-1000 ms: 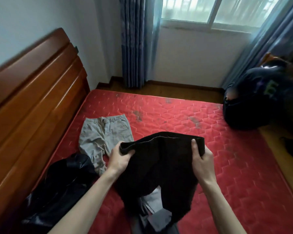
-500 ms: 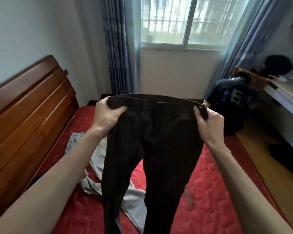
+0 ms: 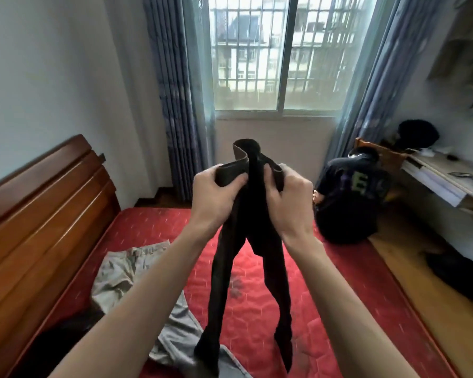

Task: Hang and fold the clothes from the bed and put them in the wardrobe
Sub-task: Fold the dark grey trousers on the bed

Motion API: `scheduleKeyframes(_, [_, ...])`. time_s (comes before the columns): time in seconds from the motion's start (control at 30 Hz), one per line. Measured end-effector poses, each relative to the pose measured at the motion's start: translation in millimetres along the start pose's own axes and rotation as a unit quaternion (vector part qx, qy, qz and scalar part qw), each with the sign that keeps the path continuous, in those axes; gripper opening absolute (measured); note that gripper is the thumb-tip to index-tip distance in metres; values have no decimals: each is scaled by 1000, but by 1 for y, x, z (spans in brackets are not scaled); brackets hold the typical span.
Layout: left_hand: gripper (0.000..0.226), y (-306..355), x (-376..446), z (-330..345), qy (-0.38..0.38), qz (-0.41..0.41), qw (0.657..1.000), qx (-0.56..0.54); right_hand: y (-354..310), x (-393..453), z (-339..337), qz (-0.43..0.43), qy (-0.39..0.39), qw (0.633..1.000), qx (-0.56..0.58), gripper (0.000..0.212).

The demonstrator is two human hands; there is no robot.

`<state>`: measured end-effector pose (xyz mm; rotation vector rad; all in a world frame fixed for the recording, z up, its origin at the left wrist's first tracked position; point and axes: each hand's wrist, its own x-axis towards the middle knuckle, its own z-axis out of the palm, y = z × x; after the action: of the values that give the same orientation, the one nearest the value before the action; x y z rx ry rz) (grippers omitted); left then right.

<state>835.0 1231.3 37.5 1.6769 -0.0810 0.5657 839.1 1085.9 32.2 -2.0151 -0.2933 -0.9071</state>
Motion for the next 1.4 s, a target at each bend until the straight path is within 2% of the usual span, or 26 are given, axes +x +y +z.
scheduleKeyframes(0.17, [7,-18,-24,7,-28,-24,999,-19,0,-34,20,39,-7,999,33,29])
scheduleKeyframes(0.33, [19,-24,-35,6,-47,-54,997,-18,-15,-53,26,110,-46,987,110,58])
scheduleKeyframes(0.37, [18,-23,-37,5,-45,-56,997,-20,-16,-56,27,125,-48,983,127,58])
scheduleKeyframes(0.43, [14,-21,-41,3,-65,-53,996,-34,-15,-60,30,145,-46,977,147,40])
scheduleKeyframes(0.47, [8,-21,-43,1,-86,-48,995,-28,-13,-61,32,148,-56,976,146,31])
scheduleKeyframes(0.5, [3,-21,-44,0,-101,-41,994,-15,-11,-64,34,147,-69,977,141,36])
scheduleKeyframes(0.57, [12,-30,-41,-4,-91,-48,995,6,-4,-68,39,142,-90,976,138,48])
scheduleKeyframes(0.67, [22,-40,-36,-15,-72,-100,992,-38,-3,-71,41,120,-114,971,171,46])
scheduleKeyframes(0.73, [25,-44,-34,-22,-77,-112,989,-64,3,-69,37,93,-94,976,172,45])
scheduleKeyframes(0.8, [28,-46,-32,-31,-84,-116,986,-89,21,-62,33,77,-53,986,138,54])
scheduleKeyframes(0.83, [28,-46,-30,-35,-88,-120,983,-107,31,-58,30,101,-48,984,136,66])
scheduleKeyframes(0.87, [29,-45,-27,-40,-91,-125,981,-121,39,-53,25,154,-67,973,159,81])
scheduleKeyframes(0.9, [29,-43,-24,-45,-96,-131,977,-135,44,-47,20,219,-101,947,210,96])
scheduleKeyframes(0.93, [29,-41,-21,-50,-105,-135,974,-146,49,-42,15,275,-141,911,274,102])
scheduleKeyframes(0.97, [30,-39,-19,-54,-117,-137,971,-159,52,-39,11,307,-181,871,337,97])
scheduleKeyframes(1.0, [30,-38,-16,-59,-126,-138,968,-165,54,-36,8,323,-217,839,379,83])
scheduleKeyframes(1.07, [30,-36,-11,-66,-134,-139,968,-163,54,-32,5,338,-257,806,412,56])
scheduleKeyframes(1.13, [31,-35,-4,-71,-121,-141,970,-158,50,-31,5,345,-262,809,397,45])
scheduleKeyframes(1.23, [33,-43,8,-77,-110,-140,976,-124,46,-29,10,340,-279,819,367,41])
scheduleKeyframes(1.3, [32,-56,13,-83,-126,-133,982,-46,49,-31,15,329,-302,834,324,38])
scheduleKeyframes(1.4, [30,-76,10,-93,-179,-147,971,54,58,-40,26,320,-319,853,261,33])
